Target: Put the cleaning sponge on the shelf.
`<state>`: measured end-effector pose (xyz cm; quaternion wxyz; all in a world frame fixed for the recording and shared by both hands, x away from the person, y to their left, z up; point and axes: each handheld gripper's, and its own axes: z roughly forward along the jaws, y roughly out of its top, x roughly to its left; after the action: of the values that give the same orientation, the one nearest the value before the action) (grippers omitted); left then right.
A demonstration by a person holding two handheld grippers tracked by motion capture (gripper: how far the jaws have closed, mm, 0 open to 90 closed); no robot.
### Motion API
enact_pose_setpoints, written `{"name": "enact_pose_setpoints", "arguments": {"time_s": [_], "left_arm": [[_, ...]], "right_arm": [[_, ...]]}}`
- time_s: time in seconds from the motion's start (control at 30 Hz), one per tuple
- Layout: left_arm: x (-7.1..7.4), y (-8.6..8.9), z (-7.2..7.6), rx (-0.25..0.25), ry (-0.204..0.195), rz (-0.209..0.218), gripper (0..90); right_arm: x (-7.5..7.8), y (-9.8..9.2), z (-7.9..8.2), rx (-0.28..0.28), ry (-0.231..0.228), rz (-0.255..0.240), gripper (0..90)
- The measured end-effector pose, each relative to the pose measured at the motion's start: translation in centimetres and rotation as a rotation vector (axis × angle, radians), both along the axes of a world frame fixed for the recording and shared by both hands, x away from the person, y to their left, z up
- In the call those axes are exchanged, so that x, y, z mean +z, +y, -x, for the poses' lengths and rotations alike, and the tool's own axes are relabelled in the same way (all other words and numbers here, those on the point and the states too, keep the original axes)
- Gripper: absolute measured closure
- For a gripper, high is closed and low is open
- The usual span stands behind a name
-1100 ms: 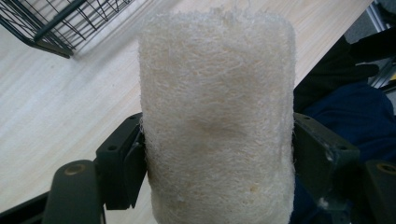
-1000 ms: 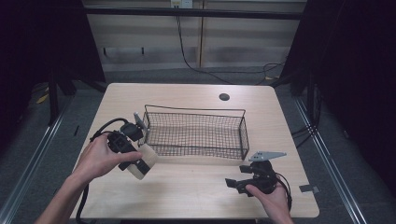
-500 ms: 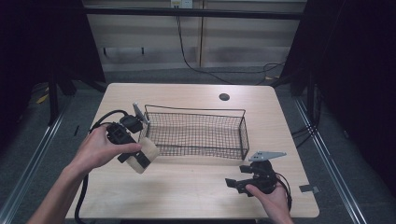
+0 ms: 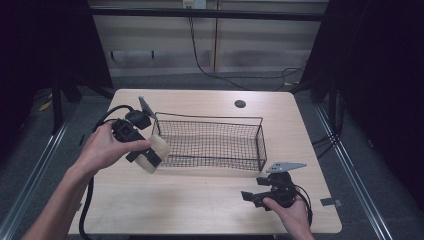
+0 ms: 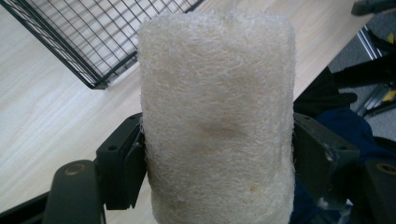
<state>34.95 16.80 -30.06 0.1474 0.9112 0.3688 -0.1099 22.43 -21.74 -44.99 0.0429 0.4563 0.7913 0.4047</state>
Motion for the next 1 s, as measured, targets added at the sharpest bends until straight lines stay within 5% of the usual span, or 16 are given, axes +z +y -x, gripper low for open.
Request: {"name": "enact_pose_setpoints", "arguments": {"time_s": [0.5,1.0], "left_arm": [[1.5,-1.5,-2.0,0.124,-0.030,-0.013,26.4],[-0.2,-2.6,-4.0,0.288,-0.022,-0.067,26.3]], "right_arm": [[0.0,0.0,0.1,0.005,0.002,-0.005,16.5],[0.0,0.0,0.1,0.000,0.002,-0.008,16.5]]}}
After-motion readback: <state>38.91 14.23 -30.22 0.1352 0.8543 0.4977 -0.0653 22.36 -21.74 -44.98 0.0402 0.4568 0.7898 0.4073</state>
